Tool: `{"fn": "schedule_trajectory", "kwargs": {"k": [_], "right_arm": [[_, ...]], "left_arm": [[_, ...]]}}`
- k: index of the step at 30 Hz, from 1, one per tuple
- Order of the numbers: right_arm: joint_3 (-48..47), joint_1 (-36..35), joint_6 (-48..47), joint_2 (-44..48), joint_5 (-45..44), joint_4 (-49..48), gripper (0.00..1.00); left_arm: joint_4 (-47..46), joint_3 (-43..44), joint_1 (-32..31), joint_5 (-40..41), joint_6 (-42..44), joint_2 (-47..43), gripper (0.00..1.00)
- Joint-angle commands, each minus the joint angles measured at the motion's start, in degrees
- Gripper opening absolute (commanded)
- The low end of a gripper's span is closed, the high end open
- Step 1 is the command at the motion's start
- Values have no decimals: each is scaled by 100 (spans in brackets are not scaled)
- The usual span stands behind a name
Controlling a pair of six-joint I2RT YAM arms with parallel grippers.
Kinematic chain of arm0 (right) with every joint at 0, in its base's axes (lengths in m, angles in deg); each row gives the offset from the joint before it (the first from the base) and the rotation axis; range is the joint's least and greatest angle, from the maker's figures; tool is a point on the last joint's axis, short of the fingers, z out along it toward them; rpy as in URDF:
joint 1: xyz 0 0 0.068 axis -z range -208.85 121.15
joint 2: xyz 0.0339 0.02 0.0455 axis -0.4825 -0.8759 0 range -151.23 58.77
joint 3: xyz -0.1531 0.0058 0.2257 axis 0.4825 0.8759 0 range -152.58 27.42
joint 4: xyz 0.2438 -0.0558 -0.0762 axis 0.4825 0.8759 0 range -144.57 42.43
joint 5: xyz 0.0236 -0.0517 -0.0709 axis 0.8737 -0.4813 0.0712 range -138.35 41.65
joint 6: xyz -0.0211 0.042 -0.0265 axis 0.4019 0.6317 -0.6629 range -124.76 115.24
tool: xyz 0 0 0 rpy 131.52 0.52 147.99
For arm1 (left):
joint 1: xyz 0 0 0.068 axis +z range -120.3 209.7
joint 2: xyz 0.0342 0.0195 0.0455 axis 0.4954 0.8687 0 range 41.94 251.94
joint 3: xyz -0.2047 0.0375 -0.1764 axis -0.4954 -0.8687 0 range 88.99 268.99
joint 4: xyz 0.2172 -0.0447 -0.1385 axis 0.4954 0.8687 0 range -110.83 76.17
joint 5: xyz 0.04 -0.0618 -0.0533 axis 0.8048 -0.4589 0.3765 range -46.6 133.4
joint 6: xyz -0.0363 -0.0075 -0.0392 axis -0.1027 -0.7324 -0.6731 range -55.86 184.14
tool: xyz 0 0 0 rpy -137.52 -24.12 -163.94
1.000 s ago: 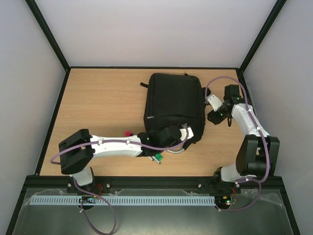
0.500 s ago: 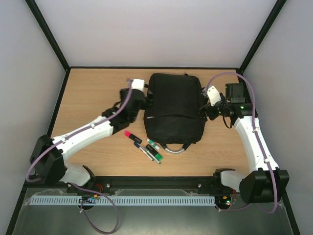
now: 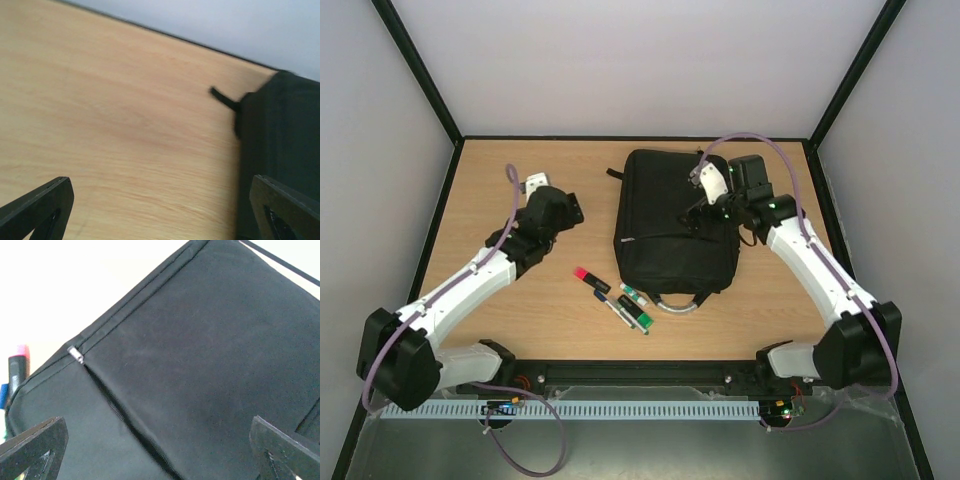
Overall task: Pack the student bag
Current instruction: Adjust the stationery at the center of the board.
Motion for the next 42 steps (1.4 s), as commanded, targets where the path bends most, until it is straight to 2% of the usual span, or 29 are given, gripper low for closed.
{"fn": "schedule_trajectory", "kwargs": {"k": [1, 4, 6, 10, 13, 15, 16, 18, 21, 24, 26, 29, 32, 34, 37, 38, 39, 42], "right_arm": [[-34, -11, 72, -366, 776, -457, 99], [248, -15, 389, -686, 980, -614, 99], [241, -12, 217, -926, 903, -473, 100], [724, -16, 105, -647, 1022, -801, 100], [921, -14, 89, -477, 1003, -901, 99], [981, -12, 40, -469, 985, -902, 99], [985, -18, 18, -496, 997, -881, 100], [981, -16, -11, -544, 1028, -859, 100], [985, -12, -47, -570, 1089, -841, 99], [981, -13, -78, -553, 1105, -812, 99], [996, -19, -92, -526, 1097, -805, 99], [1013, -17, -88, -490, 1084, -820, 99], [1013, -17, -82, -504, 1134, -814, 99], [1007, -12, -88, -525, 1172, -798, 99], [1001, -19, -104, -539, 1194, -776, 100], [999, -20, -113, -539, 1196, -771, 99], [995, -17, -114, -531, 1201, -762, 99], [995, -18, -122, -498, 1204, -745, 99]], "left_arm": [[764, -220, 499, -197, -547, 195, 100], [920, -366, 666, -346, -884, 91, 99], [873, -494, 674, -446, -1022, -26, 100], [1045, -696, 683, -384, -1568, -90, 100], [1011, -810, 683, -555, -1674, -100, 99], [436, -1038, 683, -1339, -1302, -326, 100], [-40, -1154, 676, -2130, -1080, -478, 99], [-143, -993, 662, -2763, -776, -523, 100], [-8, -671, 524, -2674, -95, -493, 99], [-162, -800, 455, -2347, 31, -688, 99], [-360, -911, 440, -2469, 210, -839, 99], [-147, -689, 204, -2443, 433, -852, 99], [272, -360, -439, -1486, 465, -787, 100], [864, -54, -786, -833, 360, -437, 99], [1754, 742, -768, -844, 520, 463, 100], [1645, 704, -721, -880, 439, 491, 100], [1367, 536, -619, -1273, 355, 400, 98], [624, -74, -172, -2092, -464, 178, 86]]}}
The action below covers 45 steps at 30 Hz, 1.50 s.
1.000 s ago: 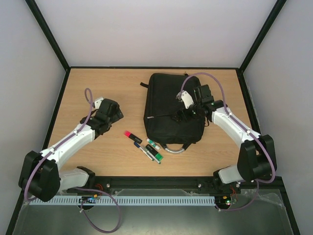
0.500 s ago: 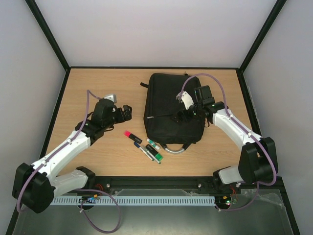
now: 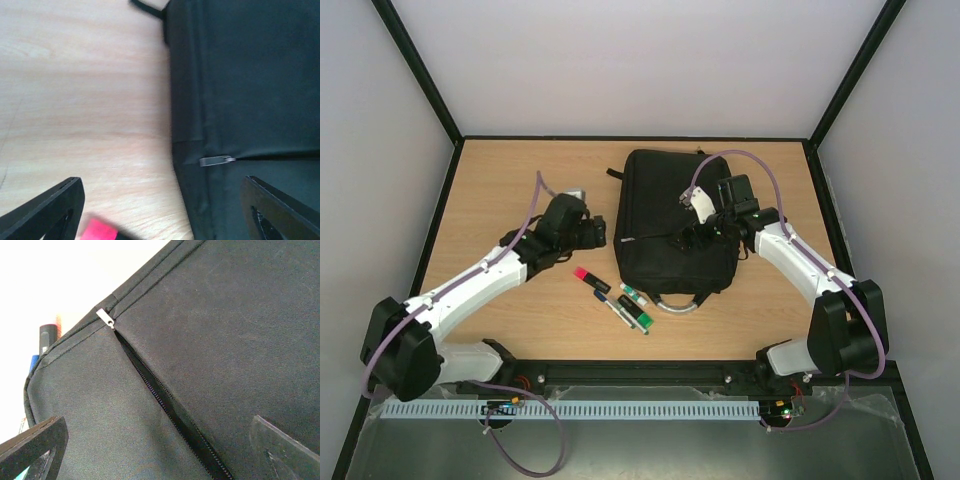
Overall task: Pack the student bag
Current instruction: Adjust the stationery at the center of the board.
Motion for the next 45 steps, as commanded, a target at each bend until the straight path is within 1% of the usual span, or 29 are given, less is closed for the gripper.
{"fn": "schedule_trajectory", "kwargs": {"k": [1, 2, 5, 8, 11, 15, 21, 26, 32, 35, 39, 45], "right_arm": [[79, -16, -97, 130, 147, 104, 100], [81, -12, -109, 134, 141, 106, 100], [105, -10, -178, 101, 118, 114, 100], [81, -10, -244, -40, 69, 173, 99], [23, -10, -282, -120, 91, 260, 97], [39, -13, -307, -88, 129, 265, 97], [33, -12, -353, -122, 154, 311, 96], [17, -17, -387, -141, 188, 344, 95], [19, -14, -415, -166, 200, 366, 95], [25, -11, -431, -156, 201, 378, 95], [12, -13, -463, -150, 199, 396, 95], [6, -12, -472, -134, 208, 420, 95]], "left_arm": [[-113, -503, 510, -699, -923, -118, 81], [58, -409, 528, -688, -1093, 9, 78], [759, -72, 516, -624, -1613, 499, 74], [1110, -40, 468, -714, -2128, 804, 68], [1185, -193, 384, -822, -2660, 902, 65], [1104, -402, 292, -893, -3229, 884, 65], [1065, -454, 189, -931, -3731, 1148, 60], [1101, -407, 116, -1128, -3855, 1566, 58], [1040, -363, 69, -1194, -3883, 1871, 58], [1035, -326, 69, -1190, -3842, 1997, 57], [1075, -122, 134, -1180, -3527, 2352, 55], [1479, 670, 390, -910, -2769, 3026, 51]]}}
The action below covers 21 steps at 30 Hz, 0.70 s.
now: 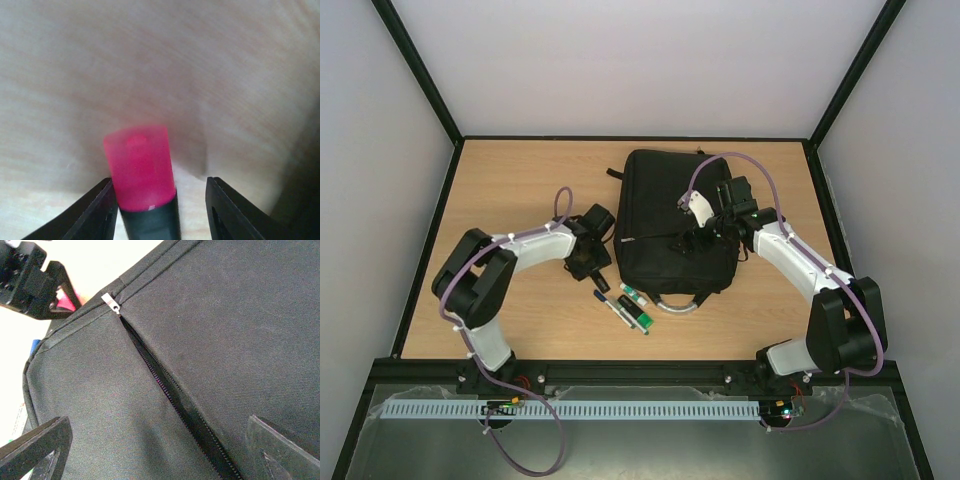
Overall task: Pack the student bag
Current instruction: Adjust the stationery at the center of the board.
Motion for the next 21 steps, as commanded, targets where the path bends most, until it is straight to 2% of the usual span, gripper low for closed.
{"fn": "schedule_trajectory", "kwargs": {"k": [1, 4, 7, 14, 18, 21], "right_arm": [[-20, -14, -92, -41, 120, 271, 95], [-22, -9, -79, -53, 141, 274, 94], [-27, -9, -68, -79, 215, 293, 94], [-26, -10, -81, -97, 257, 309, 94], [-33, -13, -94, -93, 242, 314, 93], [-32, -10, -109, -101, 238, 321, 93]], "left_arm": [[408, 537, 214, 203, 727, 498, 50], [477, 832, 408, -17, 1235, 865, 45], [681, 1173, 559, -27, 1756, 1135, 44], [712, 870, 496, 371, 1955, 361, 67], [967, 739, 142, 697, 1905, -18, 74], [1137, 720, -63, 773, 1907, -31, 76]]}}
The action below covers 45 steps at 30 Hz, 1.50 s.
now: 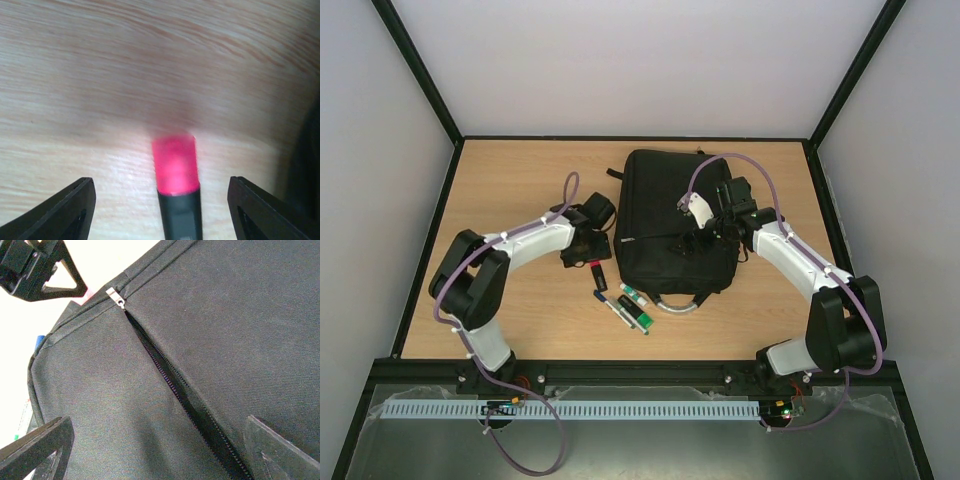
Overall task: Pack the student bag
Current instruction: Adjust the stationery at the center of the board, then pick up the stationery from the center of the board.
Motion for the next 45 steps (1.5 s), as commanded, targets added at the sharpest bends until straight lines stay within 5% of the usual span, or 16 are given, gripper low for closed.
{"fn": "schedule_trajectory", "kwargs": {"k": [1, 21, 28, 36, 43, 45], "right_arm": [[-32, -12, -92, -62, 149, 224, 93], [-31, -16, -149, -53, 196, 255, 90], [-66, -11, -197, -57, 245, 314, 89], [-66, -11, -206, -38, 252, 328, 88], [-82, -13, -213, -27, 252, 349, 87], [-105, -12, -233, -7, 139, 358, 84]], "left_arm": [[452, -76, -290, 261, 74, -140, 76], [407, 95, -925, 120, 102, 461, 52], [525, -120, -1017, 135, 410, 417, 34], [671, -400, -1014, 126, 702, 350, 39], [627, -480, -1016, 269, 828, 125, 33], [545, -473, -1014, 155, 942, 129, 23]]}}
